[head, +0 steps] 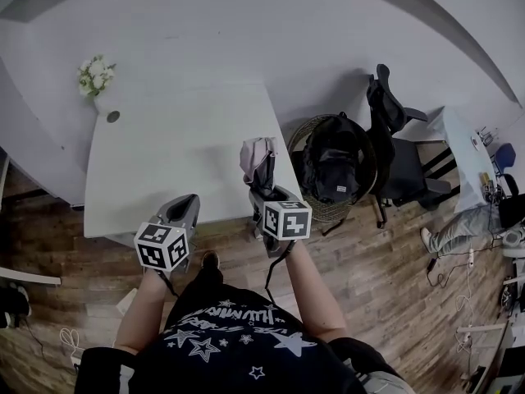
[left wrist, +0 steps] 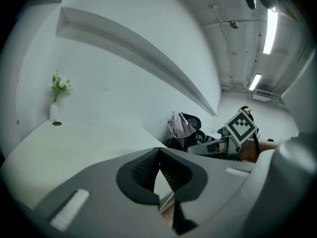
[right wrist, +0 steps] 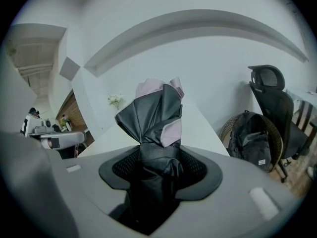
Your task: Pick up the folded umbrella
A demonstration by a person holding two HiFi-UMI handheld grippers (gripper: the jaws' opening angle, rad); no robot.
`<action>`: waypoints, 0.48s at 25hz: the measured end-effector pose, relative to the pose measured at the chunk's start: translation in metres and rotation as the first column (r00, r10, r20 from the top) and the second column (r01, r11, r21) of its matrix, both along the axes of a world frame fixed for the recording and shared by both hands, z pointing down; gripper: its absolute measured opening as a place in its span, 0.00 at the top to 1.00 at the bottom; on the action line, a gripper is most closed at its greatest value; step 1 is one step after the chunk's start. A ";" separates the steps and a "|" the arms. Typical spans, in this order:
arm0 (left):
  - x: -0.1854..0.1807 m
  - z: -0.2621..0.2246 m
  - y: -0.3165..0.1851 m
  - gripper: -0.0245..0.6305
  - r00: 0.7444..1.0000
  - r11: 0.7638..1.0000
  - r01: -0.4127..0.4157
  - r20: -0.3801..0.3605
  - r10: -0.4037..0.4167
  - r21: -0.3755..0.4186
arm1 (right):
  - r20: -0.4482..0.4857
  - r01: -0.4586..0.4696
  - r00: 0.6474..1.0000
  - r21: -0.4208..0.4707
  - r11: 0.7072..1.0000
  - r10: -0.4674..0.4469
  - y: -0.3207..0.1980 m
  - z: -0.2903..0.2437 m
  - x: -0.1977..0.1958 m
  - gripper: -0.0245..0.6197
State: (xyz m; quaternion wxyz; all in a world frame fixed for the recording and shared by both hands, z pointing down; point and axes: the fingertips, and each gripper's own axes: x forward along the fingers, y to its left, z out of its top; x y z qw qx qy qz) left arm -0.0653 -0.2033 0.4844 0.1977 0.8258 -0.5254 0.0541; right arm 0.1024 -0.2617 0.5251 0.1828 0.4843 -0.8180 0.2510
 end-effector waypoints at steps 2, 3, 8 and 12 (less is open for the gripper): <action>0.002 0.001 0.014 0.96 1.000 1.000 0.005 0.002 -0.005 -0.001 | 0.003 0.003 1.000 0.006 1.000 -0.003 0.012 0.000 0.002 0.58; 0.003 0.002 0.020 0.96 1.000 1.000 0.009 0.002 -0.009 -0.002 | 0.005 0.003 1.000 0.008 1.000 -0.003 0.017 0.000 0.003 0.58; 0.004 0.005 0.053 0.96 1.000 1.000 0.025 0.000 -0.025 -0.013 | 0.023 -0.001 1.000 0.005 1.000 0.000 0.047 0.002 0.010 0.58; 0.008 0.008 0.079 0.96 0.999 0.999 0.033 0.003 -0.033 -0.025 | 0.027 0.012 1.000 -0.006 1.000 -0.012 0.074 0.005 0.012 0.58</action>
